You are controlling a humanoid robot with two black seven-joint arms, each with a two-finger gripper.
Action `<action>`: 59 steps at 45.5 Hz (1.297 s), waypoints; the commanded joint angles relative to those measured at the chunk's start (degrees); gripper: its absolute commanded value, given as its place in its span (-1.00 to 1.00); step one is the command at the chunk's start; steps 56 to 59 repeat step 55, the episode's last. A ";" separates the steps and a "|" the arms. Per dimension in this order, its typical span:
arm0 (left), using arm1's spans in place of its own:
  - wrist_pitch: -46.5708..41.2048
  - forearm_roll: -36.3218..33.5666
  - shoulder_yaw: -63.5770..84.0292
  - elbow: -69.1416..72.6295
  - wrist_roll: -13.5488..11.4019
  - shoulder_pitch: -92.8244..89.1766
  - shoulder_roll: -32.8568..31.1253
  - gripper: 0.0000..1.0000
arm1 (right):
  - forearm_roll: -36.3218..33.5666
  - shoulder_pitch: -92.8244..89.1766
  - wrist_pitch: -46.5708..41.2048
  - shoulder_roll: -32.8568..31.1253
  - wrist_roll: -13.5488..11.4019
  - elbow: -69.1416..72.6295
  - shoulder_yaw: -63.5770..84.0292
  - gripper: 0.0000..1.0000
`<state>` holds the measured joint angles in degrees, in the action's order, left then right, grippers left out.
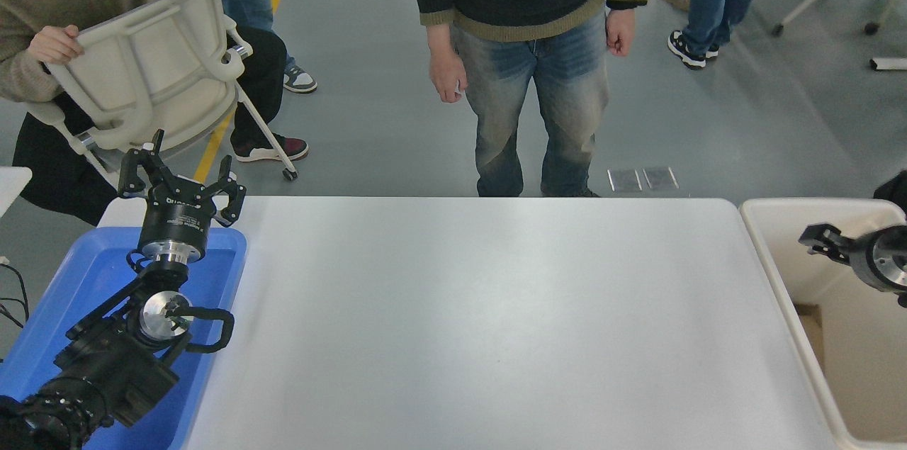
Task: Pick up paper ball place in dustbin
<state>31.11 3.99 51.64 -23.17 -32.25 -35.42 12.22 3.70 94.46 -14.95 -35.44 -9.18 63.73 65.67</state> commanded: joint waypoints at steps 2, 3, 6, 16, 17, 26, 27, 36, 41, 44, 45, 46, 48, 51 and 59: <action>0.00 0.06 0.04 -0.03 0.00 0.01 0.00 0.98 | -0.01 17.95 -26.25 4.85 0.04 5.17 4.91 1.00; 0.00 0.06 0.04 -0.03 0.00 0.01 0.00 0.98 | 0.08 19.00 -28.36 5.37 0.04 5.26 4.91 1.00; 0.00 0.06 0.04 -0.03 0.00 0.01 0.00 0.98 | 0.26 21.90 -30.05 6.69 -0.14 5.26 5.08 1.00; 0.00 0.06 -0.05 -0.03 0.00 0.01 0.00 0.98 | 0.17 28.14 -30.05 10.65 -0.05 7.10 4.91 1.00; 0.00 0.06 -0.05 -0.03 0.00 0.01 0.00 0.98 | 0.17 28.76 -30.05 10.83 -0.05 7.54 4.82 1.00; 0.00 0.06 -0.05 0.06 0.00 0.01 0.00 0.98 | 0.08 31.58 -30.05 11.44 0.04 9.04 4.65 1.00; 0.00 0.06 0.04 -0.03 0.00 0.01 0.00 0.98 | 0.08 31.67 -30.05 11.44 -0.05 9.04 4.65 1.00; 0.00 0.06 0.04 -0.03 0.00 0.01 0.00 0.98 | 0.17 31.40 -30.05 11.62 -0.05 8.95 4.73 1.00; 0.00 0.06 0.04 0.06 0.00 0.01 0.00 0.98 | 0.08 31.40 -30.05 11.62 -0.05 8.95 4.30 1.00; 0.00 0.06 0.04 -0.03 0.00 0.01 0.00 0.98 | 0.08 31.49 -30.05 11.62 -0.05 8.95 4.21 1.00; 0.00 0.06 0.04 0.06 0.00 0.01 0.00 0.98 | 0.08 31.49 -30.05 11.62 -0.05 8.95 4.21 1.00; 0.00 -0.03 0.04 -0.03 0.00 0.01 0.00 0.98 | 0.08 31.49 -30.05 11.62 -0.05 8.95 4.21 1.00; 0.00 -0.03 0.04 0.06 0.00 0.01 0.00 0.98 | 0.08 31.49 -30.05 11.62 -0.05 8.95 4.21 1.00; 0.00 -0.03 0.04 0.06 0.00 0.01 0.00 0.98 | 0.08 31.49 -30.05 11.62 -0.05 8.87 4.21 1.00; 0.00 -0.03 0.04 -0.03 0.00 0.01 0.00 0.98 | 0.08 31.49 -30.05 11.62 -0.05 8.87 4.12 1.00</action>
